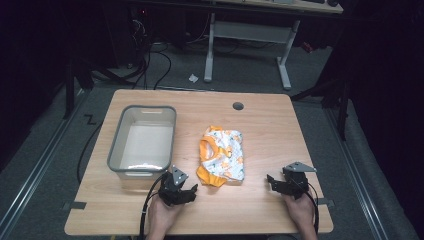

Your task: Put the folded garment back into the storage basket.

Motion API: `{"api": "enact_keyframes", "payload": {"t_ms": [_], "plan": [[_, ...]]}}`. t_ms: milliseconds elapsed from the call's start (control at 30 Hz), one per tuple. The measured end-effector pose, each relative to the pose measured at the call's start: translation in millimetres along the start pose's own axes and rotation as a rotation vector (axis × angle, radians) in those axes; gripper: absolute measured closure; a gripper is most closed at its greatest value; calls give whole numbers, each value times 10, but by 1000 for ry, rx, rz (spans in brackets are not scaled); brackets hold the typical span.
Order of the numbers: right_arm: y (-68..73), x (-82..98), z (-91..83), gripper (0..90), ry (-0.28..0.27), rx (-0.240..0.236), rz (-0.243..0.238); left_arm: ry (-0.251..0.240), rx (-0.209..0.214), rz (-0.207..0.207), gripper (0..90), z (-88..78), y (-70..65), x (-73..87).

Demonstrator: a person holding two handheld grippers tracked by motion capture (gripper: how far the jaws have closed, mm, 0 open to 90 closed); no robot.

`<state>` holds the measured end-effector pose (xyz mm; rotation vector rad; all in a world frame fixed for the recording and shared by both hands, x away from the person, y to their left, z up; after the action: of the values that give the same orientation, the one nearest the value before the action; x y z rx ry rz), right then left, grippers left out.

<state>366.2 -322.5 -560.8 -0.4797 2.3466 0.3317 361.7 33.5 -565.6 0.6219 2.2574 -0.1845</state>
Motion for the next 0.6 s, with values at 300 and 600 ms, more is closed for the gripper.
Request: {"api": "enact_keyframes", "payload": {"t_ms": [300, 600], "plan": [[4, 2, -2, 276, 1, -1, 3, -5, 11, -62, 261, -12, 2, -20], [3, 3, -2, 276, 1, 0, -1, -31, 41, -65, 268, -68, -39, -79]]}}
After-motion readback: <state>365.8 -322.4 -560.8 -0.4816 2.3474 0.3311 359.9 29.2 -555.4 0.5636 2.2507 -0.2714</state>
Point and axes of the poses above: each handheld gripper's, and its own axes: z roughly forward along the jaws, x roughly out of its underside, y roughly to its left, the point moved 6 cm from there along z, roughly forward along the jaws, and after that the axes turned 9 degrees about -x, right-handed, at the moved point
